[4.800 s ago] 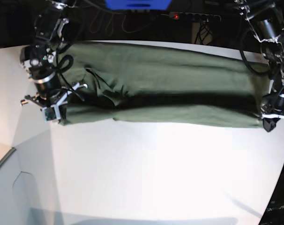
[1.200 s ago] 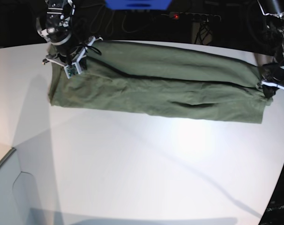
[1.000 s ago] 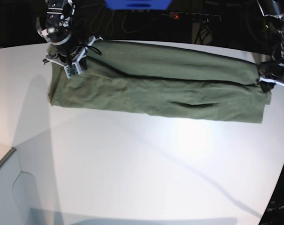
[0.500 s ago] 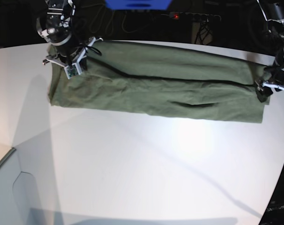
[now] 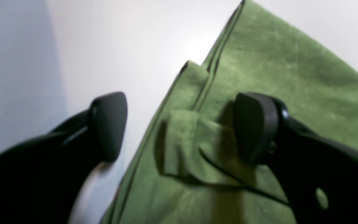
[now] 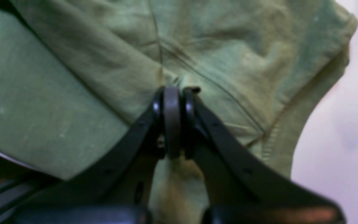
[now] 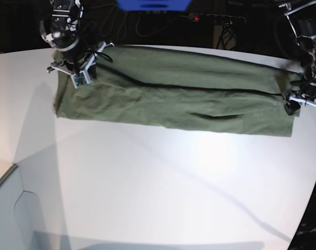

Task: Layout the t-shirt on the table in an organized manner, then fold the t-shirt properly
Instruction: 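Fold the strip end held by the left gripper toward the right gripper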

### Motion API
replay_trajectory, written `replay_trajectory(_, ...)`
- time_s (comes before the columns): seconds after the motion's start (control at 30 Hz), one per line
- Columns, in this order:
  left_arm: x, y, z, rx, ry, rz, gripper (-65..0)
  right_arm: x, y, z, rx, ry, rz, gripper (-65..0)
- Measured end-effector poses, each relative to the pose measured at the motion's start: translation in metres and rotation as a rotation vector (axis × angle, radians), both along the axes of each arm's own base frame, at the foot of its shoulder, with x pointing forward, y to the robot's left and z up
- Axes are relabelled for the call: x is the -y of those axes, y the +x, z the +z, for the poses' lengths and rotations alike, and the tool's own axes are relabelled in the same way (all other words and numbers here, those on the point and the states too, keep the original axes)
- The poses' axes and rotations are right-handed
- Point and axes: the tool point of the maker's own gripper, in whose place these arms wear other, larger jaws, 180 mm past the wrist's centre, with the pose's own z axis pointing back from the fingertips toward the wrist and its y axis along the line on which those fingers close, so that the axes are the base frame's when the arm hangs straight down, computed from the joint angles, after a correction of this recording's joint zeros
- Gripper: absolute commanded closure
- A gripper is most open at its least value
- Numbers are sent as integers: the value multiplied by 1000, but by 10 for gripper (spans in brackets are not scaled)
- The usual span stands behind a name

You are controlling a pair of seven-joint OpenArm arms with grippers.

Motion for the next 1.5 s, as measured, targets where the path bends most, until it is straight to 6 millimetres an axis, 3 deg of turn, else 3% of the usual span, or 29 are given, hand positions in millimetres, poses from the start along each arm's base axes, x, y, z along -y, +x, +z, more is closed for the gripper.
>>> replay_trajectory(0.1,2,0,-1,1,1,-2,-409,0,0,0,0,0,0,0)
replay_trajectory(0.37,8,-1,-5,4,-28,4,-9,0,0,0,0,0,0,0)
replay_trajectory(0.67,18,2,4,-16,0,-37,0,-1,0,0,0,0,1,0)
replay_trajectory(0.9,66,5,55,127,78,-135,0,-1,2,0,-2,-1,2,0)
replay_trajectory(1.03,102,2,78,204,70,-174,0,-1,6,2,7,-2,2,0)
replay_trajectory(1.13,144,-1,86,213,66,-284,0,-1,5,2,6,-1,2,0)
replay_trajectory(1.33,255,-3,83,227,-44,-553,0,-2,6,2,7,0,2,0)
replay_trajectory(1.5,315,-13,78,219,-115,-698,0,-1,6,2,7,-1,2,0)
